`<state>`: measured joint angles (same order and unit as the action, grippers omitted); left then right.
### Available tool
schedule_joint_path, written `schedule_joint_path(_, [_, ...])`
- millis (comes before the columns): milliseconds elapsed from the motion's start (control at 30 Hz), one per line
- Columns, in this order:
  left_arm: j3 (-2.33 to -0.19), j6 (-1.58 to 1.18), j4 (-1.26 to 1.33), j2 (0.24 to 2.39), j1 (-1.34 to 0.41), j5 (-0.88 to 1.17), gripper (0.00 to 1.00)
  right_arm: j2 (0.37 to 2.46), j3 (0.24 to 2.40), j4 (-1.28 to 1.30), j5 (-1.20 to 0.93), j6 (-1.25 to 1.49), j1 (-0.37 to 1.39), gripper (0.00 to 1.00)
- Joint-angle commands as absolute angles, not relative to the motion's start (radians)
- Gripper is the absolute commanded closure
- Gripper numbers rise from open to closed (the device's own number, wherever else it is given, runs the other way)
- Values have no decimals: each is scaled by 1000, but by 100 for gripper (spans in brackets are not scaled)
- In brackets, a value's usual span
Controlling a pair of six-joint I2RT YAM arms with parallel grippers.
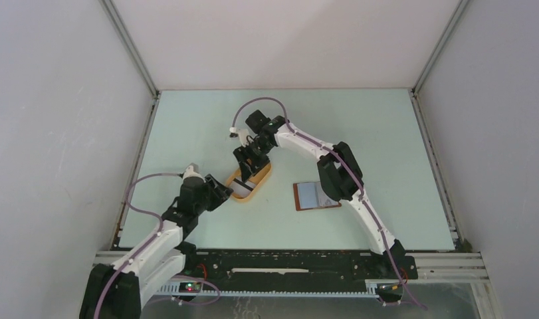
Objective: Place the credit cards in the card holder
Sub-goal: Pick up the credit card from the storage box.
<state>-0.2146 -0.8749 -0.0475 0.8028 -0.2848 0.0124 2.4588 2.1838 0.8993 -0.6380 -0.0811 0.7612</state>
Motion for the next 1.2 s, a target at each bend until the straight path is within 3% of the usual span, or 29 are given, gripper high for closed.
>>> schedule_joint_path(0, [-202,-876,52,873,-278,19,49,2483,2232,896,-587,-23,786,27])
schedule_joint_path(433, [-235,-844,93,978,-278,57,69,2502,2178,874,-726,35,826,29])
schedule_joint_path(1167, [-235,-862,76,948,-278,52,74,2355,2019,695,-998,253,792,37])
